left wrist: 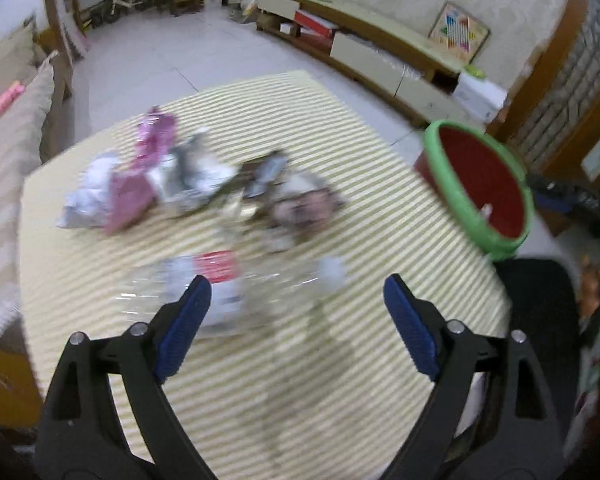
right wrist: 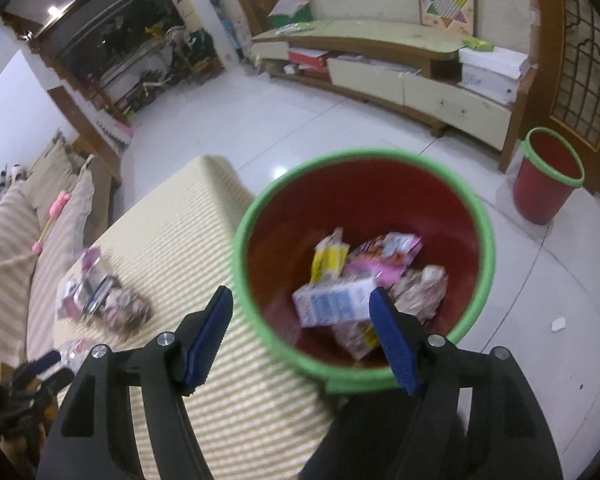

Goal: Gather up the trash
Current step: 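Grasp the clear plastic water bottle with the left gripper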

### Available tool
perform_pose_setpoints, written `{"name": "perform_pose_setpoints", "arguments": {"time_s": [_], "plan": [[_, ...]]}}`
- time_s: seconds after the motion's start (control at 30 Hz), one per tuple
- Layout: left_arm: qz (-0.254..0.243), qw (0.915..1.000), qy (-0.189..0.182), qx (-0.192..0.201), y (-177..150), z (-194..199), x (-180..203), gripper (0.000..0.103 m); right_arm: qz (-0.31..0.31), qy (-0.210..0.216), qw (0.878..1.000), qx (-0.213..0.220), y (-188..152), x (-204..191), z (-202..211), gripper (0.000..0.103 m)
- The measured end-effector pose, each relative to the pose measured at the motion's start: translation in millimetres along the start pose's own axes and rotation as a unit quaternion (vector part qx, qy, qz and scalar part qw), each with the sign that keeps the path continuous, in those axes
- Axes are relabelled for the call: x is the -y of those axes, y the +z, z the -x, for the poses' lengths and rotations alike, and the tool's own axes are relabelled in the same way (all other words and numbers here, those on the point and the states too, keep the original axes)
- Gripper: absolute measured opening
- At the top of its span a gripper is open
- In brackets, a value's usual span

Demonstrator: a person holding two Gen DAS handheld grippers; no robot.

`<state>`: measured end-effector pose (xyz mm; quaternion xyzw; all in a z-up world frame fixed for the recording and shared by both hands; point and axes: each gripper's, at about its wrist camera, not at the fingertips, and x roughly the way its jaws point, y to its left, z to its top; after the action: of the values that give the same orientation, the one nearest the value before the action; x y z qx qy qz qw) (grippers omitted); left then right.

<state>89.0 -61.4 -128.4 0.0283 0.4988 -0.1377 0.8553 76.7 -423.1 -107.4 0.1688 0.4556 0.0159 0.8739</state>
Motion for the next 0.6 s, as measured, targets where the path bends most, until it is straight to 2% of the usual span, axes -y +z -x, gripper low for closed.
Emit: {"name": "perform_pose_setpoints", "arguments": {"time_s": [0.03, 0.1, 0.17, 0.27, 0.37, 0.43, 0.47, 0.6], "plan": [[-0.017, 0.9998, 0.007, -0.010, -1.9, -2.5, -6.0, 0.097, 0.002, 0.004, 1.000, -0.005, -4.9, -6.3, -1.2, 0.069], [-0.079, 0.9953, 0.044, -0.034, -3.4, -10.9, -11.3, 0.097, 0.008, 0.013, 1.000, -0.017, -13.6, -18.2, -4.2, 0.069], [-0.155, 0.9834, 0.072, -0.060, -6.5, -23.4, -10.4, 0.097, 0.017, 0.024, 0.999, -0.028, -20.6, -31.7, -6.9, 0.069], [-0.230, 0.9643, 0.093, -0.092, -13.6, -44.1, -7.2, 0.097, 0.033, 0.037, 0.998, -0.037, -28.0, -49.6, -6.0, 0.069], [-0.266, 0.9501, 0.117, -0.114, -14.3, -64.1, -8.3, 0.097, 0.051, 0.044, 0.997, -0.041, -34.4, -63.2, -2.7, 0.069], [-0.260, 0.9533, 0.104, -0.112, -12.5, -68.1, -7.4, 0.096, 0.061, 0.046, 0.996, -0.043, -37.9, -71.0, -0.9, 0.069], [-0.255, 0.9556, 0.101, -0.108, -11.6, -68.4, -7.2, 0.090, 0.064, 0.047, 0.996, -0.044, -39.1, -73.5, 0.5, 0.069], [-0.213, 0.9695, 0.081, -0.090, -8.4, -58.2, -8.6, 0.058, 0.071, 0.048, 0.995, -0.051, -42.8, -79.9, 2.0, 0.069]]}}
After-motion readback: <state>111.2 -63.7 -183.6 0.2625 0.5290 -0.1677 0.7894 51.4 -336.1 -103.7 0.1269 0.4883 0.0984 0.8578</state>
